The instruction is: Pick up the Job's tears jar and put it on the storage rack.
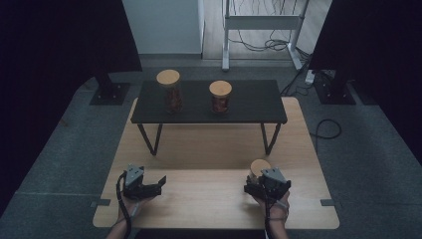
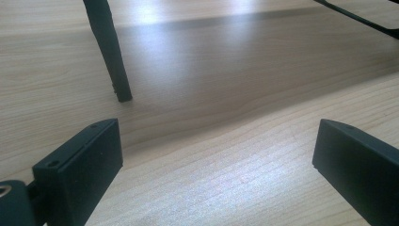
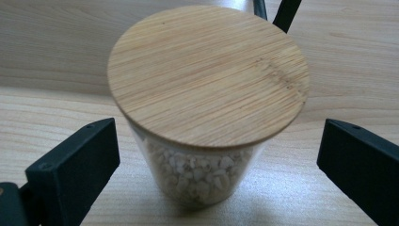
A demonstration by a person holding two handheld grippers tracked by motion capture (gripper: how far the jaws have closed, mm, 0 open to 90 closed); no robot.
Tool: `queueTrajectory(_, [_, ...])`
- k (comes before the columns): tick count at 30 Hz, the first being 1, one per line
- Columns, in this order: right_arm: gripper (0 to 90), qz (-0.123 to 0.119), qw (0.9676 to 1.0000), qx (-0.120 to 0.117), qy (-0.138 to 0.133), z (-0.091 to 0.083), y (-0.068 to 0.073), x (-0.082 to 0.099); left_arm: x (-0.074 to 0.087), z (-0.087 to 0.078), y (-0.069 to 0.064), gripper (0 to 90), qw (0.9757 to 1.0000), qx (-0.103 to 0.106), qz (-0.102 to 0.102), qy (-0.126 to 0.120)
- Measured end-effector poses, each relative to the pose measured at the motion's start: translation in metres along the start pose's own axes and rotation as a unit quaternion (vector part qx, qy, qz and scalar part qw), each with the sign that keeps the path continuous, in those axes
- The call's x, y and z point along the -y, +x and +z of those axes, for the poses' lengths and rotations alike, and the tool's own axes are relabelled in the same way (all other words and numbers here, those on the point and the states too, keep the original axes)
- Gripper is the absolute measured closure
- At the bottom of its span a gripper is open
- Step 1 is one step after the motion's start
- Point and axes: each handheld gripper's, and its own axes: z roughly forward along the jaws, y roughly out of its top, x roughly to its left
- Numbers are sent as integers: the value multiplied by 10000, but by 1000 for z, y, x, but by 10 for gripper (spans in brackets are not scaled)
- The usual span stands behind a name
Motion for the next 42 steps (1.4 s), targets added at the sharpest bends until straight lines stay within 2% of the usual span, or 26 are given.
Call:
queueTrajectory(25, [1,-22,9999,11,98,18,4,-8,0,1,1,18,10000,-21,3,28])
queueTrajectory(31, [32,-41,9999,-32,105,21,4,-9,0,1,1,17,10000,-21,5,36])
queueTrajectory(37, [99,-4,9999,-138,69,22,2,-7,0,1,1,17,10000,-16,19,42])
queueTrajectory(42, [243,16,10000,-62,15,22,5,-5,0,1,1,17,10000,-17,20,42])
